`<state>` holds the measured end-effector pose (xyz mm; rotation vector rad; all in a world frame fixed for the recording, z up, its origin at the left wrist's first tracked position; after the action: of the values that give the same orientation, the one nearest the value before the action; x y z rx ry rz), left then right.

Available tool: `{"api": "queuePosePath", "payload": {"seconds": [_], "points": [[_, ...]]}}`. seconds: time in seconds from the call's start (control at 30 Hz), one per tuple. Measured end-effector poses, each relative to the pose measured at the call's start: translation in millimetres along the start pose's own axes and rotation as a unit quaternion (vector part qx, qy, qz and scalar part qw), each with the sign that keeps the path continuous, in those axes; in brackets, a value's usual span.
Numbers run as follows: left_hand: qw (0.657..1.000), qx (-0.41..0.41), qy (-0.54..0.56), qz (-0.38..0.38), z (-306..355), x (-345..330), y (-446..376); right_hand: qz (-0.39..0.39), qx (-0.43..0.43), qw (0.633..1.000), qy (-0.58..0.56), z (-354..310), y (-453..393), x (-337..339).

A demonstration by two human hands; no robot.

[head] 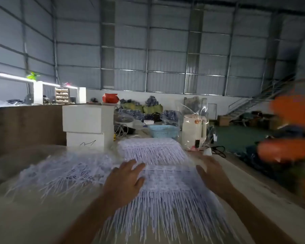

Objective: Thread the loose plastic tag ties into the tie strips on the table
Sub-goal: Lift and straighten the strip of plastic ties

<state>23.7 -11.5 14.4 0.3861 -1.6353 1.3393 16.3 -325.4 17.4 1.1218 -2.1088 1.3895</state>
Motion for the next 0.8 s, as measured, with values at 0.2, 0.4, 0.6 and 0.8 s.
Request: {"api": "queuePosePath", "payload": {"seconds": [0.2,0.4,0.6,0.8], "points": [[0.998,-0.03,-0.045,-0.013,-18.0,-52.0,35.9,-0.039,-0.1,0.994,-0.019,53.3,23.4,-35.3],[0.998,-0.033,-0.043,0.035,-2.2,-33.8,38.6,0.031,-0.162,0.984,-0.073,49.9,17.9,-25.6],[0.995,-0.046,-0.052,0.07,-1.5,-32.6,38.6,0.07,-0.128,0.988,-0.06,51.6,15.5,-21.1],[0.996,-0.041,-0.034,0.075,1.1,-30.5,37.7,0.073,-0.134,0.988,-0.025,54.0,0.6,-15.1]]}}
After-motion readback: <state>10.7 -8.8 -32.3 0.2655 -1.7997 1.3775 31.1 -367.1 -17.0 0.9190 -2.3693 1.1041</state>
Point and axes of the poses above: each hand's wrist, its own y-axis away from the middle knuckle, its own x-axis out of the back of the hand, z = x × y, the point moved 3 cm from there along -y, towards the middle knuckle, and after that the axes turned 7 degrees about z, right-handed, at the moved point
